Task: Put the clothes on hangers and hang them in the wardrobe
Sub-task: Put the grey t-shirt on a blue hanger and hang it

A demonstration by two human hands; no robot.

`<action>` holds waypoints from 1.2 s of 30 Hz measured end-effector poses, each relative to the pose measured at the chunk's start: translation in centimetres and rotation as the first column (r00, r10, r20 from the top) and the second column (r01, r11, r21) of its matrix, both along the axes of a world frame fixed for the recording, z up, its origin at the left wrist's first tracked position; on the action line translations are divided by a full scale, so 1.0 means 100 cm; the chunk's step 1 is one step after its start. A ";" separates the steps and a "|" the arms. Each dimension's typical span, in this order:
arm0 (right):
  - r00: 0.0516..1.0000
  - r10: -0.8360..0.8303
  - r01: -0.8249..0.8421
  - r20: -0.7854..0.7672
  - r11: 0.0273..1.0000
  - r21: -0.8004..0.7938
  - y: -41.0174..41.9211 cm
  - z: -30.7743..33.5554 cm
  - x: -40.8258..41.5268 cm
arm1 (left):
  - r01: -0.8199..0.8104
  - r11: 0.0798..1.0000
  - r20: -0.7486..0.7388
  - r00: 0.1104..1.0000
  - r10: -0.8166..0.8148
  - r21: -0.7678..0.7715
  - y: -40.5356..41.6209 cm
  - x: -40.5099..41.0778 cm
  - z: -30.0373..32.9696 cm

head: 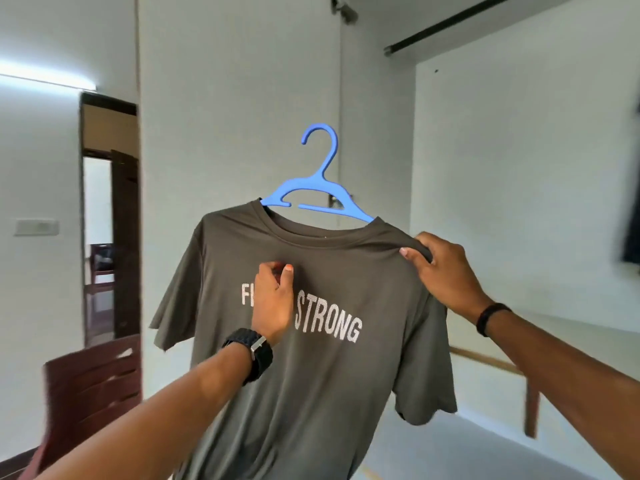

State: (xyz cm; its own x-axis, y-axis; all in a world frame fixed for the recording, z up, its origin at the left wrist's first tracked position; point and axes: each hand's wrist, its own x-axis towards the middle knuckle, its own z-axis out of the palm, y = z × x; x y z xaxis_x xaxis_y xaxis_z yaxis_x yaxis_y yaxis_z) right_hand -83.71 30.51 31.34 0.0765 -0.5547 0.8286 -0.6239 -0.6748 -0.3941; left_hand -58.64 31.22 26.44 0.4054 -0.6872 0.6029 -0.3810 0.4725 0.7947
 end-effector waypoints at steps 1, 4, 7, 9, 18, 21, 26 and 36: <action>1.000 -0.029 0.029 -0.010 1.000 -0.006 0.002 0.032 -0.014 | 0.050 0.999 -0.020 0.999 -0.050 -0.014 -0.007 -0.016 0.032; 0.992 -0.120 0.119 -0.046 0.992 -0.038 0.015 0.108 -0.050 | 0.153 0.984 0.056 0.987 -0.148 -0.093 -0.018 -0.053 0.115; 0.969 -0.229 0.225 -0.088 0.973 -0.059 0.032 0.163 -0.085 | 0.211 0.963 0.380 0.915 -0.134 -0.170 -0.029 -0.081 0.181; 0.942 -0.313 0.306 -0.119 0.949 -0.079 0.044 0.190 -0.106 | 0.212 0.962 0.613 0.787 -0.065 -0.171 -0.041 -0.102 0.214; 0.762 -0.620 0.578 -0.187 0.781 -0.237 0.067 0.261 -0.212 | 0.343 0.938 0.869 0.476 -0.133 -0.044 -0.093 -0.256 0.273; 0.700 -0.688 0.625 -0.194 0.720 -0.301 0.059 0.280 -0.256 | 0.391 0.918 0.870 0.472 -0.143 -0.061 -0.120 -0.317 0.282; 0.640 -0.755 0.686 -0.144 0.646 -0.336 0.036 0.321 -0.322 | 0.385 0.911 0.860 0.505 -0.071 -0.151 -0.163 -0.400 0.323; 0.526 -0.848 0.777 0.059 0.451 -0.439 -0.034 0.384 -0.408 | 0.551 0.806 0.813 0.559 -0.163 -0.217 -0.241 -0.525 0.400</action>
